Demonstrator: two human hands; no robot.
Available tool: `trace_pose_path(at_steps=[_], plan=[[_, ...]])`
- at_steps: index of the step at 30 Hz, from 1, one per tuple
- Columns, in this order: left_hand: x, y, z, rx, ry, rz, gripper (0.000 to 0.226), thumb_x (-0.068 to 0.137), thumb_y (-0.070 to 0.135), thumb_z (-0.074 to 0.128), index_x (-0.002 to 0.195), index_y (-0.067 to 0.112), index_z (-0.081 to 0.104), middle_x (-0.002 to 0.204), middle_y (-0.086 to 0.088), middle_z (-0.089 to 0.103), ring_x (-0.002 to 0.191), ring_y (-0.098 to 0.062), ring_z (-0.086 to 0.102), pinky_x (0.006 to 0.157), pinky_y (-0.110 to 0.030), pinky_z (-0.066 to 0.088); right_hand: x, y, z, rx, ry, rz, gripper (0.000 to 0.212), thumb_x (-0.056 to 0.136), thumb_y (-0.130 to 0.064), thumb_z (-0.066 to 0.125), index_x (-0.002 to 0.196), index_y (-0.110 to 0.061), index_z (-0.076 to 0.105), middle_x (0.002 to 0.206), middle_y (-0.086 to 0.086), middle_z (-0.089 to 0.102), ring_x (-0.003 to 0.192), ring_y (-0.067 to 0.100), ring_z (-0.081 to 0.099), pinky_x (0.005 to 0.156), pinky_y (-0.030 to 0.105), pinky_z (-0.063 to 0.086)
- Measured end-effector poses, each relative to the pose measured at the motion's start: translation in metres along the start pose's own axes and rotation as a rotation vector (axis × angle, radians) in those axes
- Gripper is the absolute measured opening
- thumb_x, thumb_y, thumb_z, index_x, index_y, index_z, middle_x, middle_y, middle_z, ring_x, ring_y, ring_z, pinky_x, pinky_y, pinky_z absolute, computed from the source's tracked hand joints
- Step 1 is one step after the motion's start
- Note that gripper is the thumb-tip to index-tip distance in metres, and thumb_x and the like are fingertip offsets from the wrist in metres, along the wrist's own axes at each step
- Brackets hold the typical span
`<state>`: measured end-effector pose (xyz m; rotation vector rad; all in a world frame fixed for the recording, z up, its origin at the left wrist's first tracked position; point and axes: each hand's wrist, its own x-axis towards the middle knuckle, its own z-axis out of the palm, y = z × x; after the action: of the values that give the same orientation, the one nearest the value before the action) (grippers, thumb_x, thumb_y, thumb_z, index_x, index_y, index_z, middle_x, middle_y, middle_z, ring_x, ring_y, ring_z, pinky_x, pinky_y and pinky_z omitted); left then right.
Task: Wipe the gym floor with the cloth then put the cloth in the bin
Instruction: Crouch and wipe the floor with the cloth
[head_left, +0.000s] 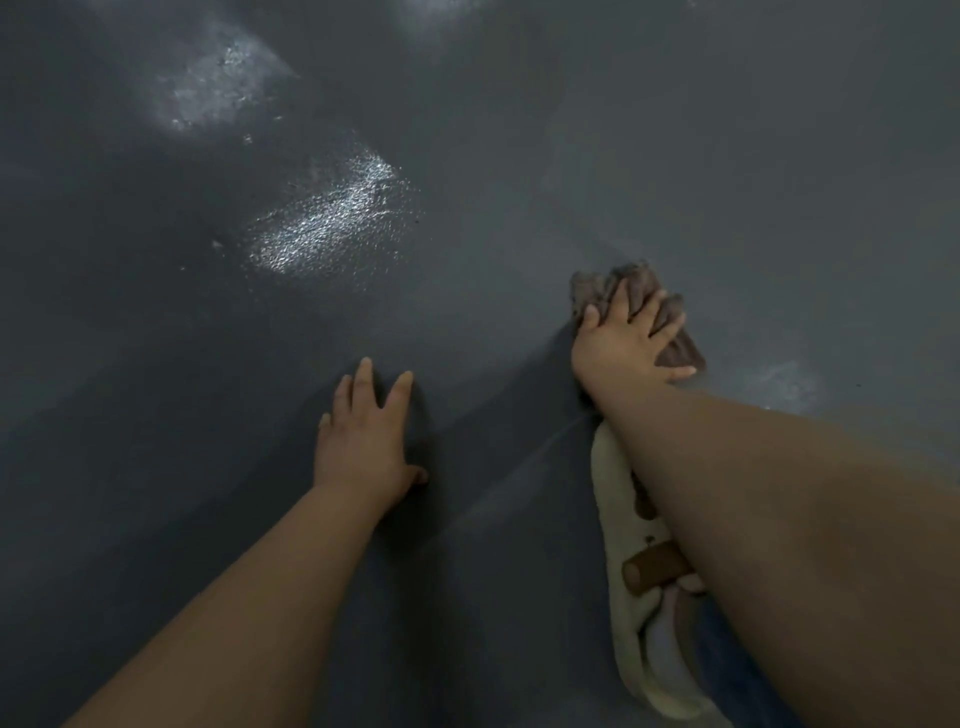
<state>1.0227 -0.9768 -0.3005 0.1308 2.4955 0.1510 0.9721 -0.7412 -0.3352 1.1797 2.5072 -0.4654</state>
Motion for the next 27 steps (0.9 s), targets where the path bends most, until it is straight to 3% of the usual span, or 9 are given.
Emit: trace_pose_path(at_steps=[4,9,13,15,17,19,20,23,27], plan=[[-0.015,-0.017,0.001,-0.004,0.003,-0.078,0.111,0.071,0.04,0.079,0.151,0.029,0.002,0.157,-0.011,-0.01,0.145,-0.031,-0.002,0.116,-0.043,0.019,-0.049,-0.021,0.024,-0.033,-0.027,-0.062,0.054,0.101,-0.045,0.024,0.151,-0.035,0.006,0.159,-0.002,-0.016,0.143,0.031,-0.02,0.104,0.074,-0.003],[-0.046,-0.045,0.013,-0.041,-0.021,-0.222,0.107,0.076,0.032,0.076,0.151,0.028,-0.001,0.156,-0.012,-0.012,0.145,-0.031,-0.003,0.115,-0.04,0.016,-0.149,-0.025,0.075,-0.178,-0.131,-0.511,0.054,0.099,-0.043,0.029,0.15,-0.033,0.015,0.159,0.0,-0.012,0.144,0.031,-0.018,0.1,0.072,-0.011],[-0.067,-0.069,0.023,-0.064,-0.044,-0.349,0.107,0.077,0.03,0.075,0.151,0.025,-0.003,0.156,-0.014,-0.011,0.145,-0.032,-0.001,0.115,-0.04,0.017,-0.201,0.008,0.108,-0.344,-0.129,-1.023,0.051,0.082,-0.046,0.035,0.122,-0.031,0.063,0.148,0.005,0.041,0.138,0.033,0.027,0.104,0.07,0.005],[-0.073,-0.079,0.025,-0.075,-0.069,-0.406,0.11,0.076,0.033,0.076,0.151,0.025,-0.004,0.156,-0.015,-0.011,0.145,-0.033,-0.002,0.116,-0.041,0.017,-0.191,0.012,0.107,-0.397,-0.148,-1.181,0.051,0.08,-0.047,0.035,0.118,-0.032,0.065,0.141,0.004,0.05,0.135,0.031,0.032,0.104,0.066,0.009],[-0.076,-0.088,0.025,-0.101,-0.1,-0.463,0.119,0.071,0.041,0.079,0.151,0.025,-0.007,0.156,-0.016,-0.013,0.144,-0.035,-0.003,0.116,-0.044,0.015,-0.168,0.003,0.099,-0.459,-0.127,-1.297,0.052,0.081,-0.048,0.034,0.122,-0.032,0.063,0.139,0.004,0.053,0.132,0.032,0.041,0.1,0.071,0.018],[-0.078,-0.094,0.023,-0.125,-0.118,-0.501,0.123,0.068,0.045,0.08,0.15,0.024,-0.009,0.155,-0.017,-0.014,0.144,-0.036,-0.004,0.116,-0.047,0.015,-0.143,-0.016,0.089,-0.493,-0.087,-1.315,0.058,0.084,-0.048,0.028,0.134,-0.032,0.052,0.145,0.004,0.045,0.136,0.033,0.037,0.098,0.074,0.019],[-0.079,-0.097,0.023,-0.136,-0.126,-0.511,0.125,0.067,0.046,0.081,0.15,0.025,-0.01,0.155,-0.017,-0.014,0.145,-0.036,-0.004,0.116,-0.048,0.015,-0.13,-0.029,0.084,-0.485,-0.058,-1.282,0.06,0.087,-0.05,0.022,0.142,-0.034,0.041,0.153,0.003,0.033,0.142,0.032,0.025,0.101,0.073,0.012],[-0.079,-0.103,0.024,-0.185,-0.155,-0.516,0.128,0.066,0.046,0.082,0.15,0.025,-0.012,0.156,-0.016,-0.016,0.145,-0.035,-0.005,0.114,-0.052,0.019,-0.096,-0.061,0.068,-0.442,-0.032,-0.966,0.053,0.097,-0.052,0.022,0.148,-0.041,0.015,0.16,-0.003,-0.002,0.146,0.027,-0.009,0.105,0.069,-0.007],[-0.077,-0.104,0.026,-0.247,-0.129,-0.505,0.127,0.065,0.041,0.084,0.15,0.025,-0.008,0.155,-0.015,-0.015,0.144,-0.036,-0.005,0.111,-0.053,0.023,-0.101,-0.084,0.067,-0.32,-0.033,-0.768,0.051,0.099,-0.048,0.025,0.149,-0.041,0.014,0.16,-0.003,-0.007,0.145,0.029,-0.014,0.104,0.07,-0.008]])
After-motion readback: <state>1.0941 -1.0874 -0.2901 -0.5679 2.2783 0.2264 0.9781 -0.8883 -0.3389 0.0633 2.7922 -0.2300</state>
